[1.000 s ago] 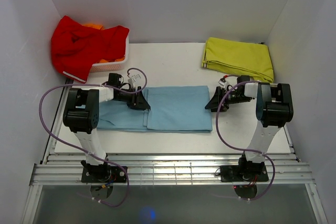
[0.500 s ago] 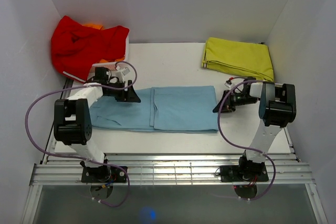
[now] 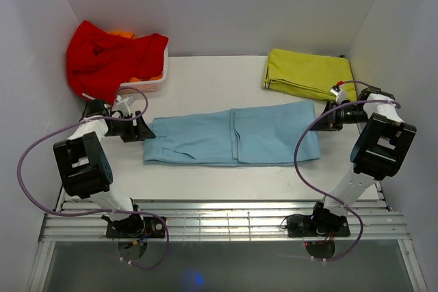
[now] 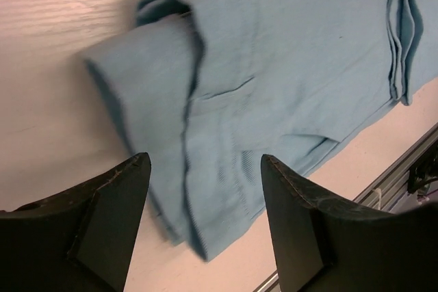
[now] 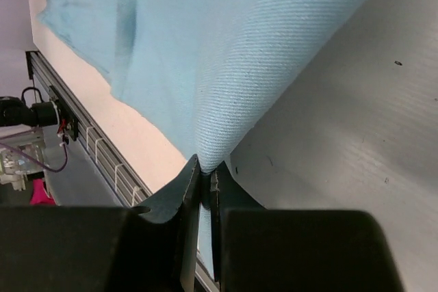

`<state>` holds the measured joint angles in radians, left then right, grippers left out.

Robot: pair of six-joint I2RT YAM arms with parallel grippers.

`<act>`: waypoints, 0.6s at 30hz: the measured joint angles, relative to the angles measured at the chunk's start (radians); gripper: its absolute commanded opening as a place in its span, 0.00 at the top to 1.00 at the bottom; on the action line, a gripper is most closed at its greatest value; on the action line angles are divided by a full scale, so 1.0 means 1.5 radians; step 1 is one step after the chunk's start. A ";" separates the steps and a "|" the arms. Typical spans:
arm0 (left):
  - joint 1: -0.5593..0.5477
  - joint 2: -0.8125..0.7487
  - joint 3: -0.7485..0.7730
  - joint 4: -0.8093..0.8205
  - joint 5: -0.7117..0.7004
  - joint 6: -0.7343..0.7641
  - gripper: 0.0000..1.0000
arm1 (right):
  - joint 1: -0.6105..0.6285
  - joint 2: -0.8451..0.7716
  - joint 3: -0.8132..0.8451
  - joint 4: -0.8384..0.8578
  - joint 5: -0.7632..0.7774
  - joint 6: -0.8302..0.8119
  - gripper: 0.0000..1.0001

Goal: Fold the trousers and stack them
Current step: Fold the trousers

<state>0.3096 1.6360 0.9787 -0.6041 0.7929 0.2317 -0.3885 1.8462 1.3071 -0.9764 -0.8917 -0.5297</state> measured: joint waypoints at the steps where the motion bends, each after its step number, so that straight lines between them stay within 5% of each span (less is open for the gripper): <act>1: 0.010 0.000 -0.002 0.001 0.000 0.002 0.23 | -0.003 -0.008 0.014 -0.018 -0.003 -0.011 0.92; 12: 0.034 0.033 -0.022 0.023 -0.012 0.028 0.32 | -0.002 -0.035 0.069 -0.150 -0.113 -0.055 0.92; 18: 0.034 0.075 -0.035 0.046 0.031 0.024 0.48 | 0.038 -0.040 0.068 -0.114 -0.202 0.011 0.92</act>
<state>0.3607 1.7477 0.9257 -0.5354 0.8394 0.2672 -0.3309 1.7859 1.4097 -1.1477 -1.1942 -0.5133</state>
